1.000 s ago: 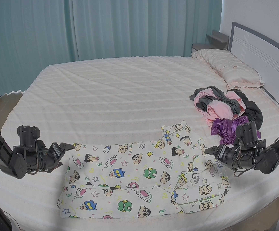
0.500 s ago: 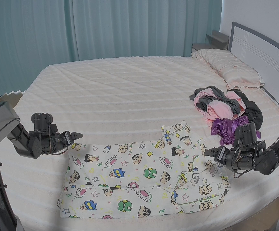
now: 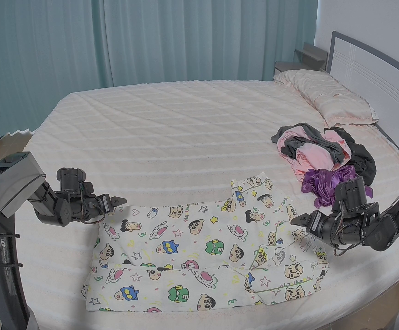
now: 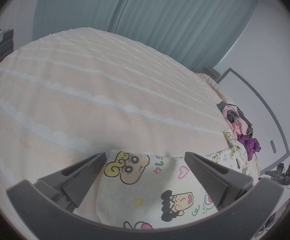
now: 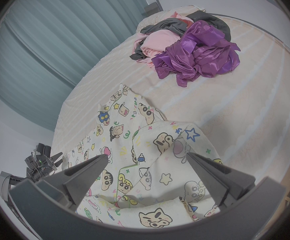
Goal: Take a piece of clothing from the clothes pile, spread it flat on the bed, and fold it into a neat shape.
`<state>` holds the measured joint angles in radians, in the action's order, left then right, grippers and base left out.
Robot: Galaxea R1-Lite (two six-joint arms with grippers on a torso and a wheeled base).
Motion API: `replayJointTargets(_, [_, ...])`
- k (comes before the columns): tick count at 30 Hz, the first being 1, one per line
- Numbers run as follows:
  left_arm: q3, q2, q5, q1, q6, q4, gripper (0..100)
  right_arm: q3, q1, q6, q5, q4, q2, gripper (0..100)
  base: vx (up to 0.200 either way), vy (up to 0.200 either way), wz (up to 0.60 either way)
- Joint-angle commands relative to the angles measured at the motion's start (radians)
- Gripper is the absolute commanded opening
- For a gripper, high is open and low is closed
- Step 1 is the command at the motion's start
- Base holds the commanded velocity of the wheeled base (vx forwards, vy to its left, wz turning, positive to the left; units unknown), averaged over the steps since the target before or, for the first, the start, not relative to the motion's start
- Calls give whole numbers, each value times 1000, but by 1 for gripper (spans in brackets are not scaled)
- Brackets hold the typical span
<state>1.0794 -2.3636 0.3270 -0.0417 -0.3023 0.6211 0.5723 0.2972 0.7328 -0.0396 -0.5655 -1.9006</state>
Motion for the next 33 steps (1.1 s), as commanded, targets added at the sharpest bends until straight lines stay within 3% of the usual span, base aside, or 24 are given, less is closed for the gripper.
replayJointTargets(1, [2,-17,0,-1,0,3,100,0,2,0,9,-1,-1,100,0,0,0])
replayJointTargets(8, [-1,-13,0,0,5,2,100,0,0,0,12,-1,-6,100,0,0,0])
replayJointTargets(9, [-1,-13,0,0,5,2,0,0,0,0,12,-1,-6,100,0,0,0])
replayJointTargets(16, [-3,40,-9,-20,5,-1,0,101,-10,-13,10,9,-55,100,0,0,0])
replayJointTargets(21, [2,73,-13,-21,3,-1,0,224,-47,-139,40,15,-133,100,0,0,0])
replayJointTargets(23, [2,76,-14,-20,5,0,0,268,-49,-151,44,15,-161,100,0,0,0])
replayJointTargets(33, [4,80,-14,-15,3,-1,0,669,-63,-193,104,171,-393,100,0,0,0])
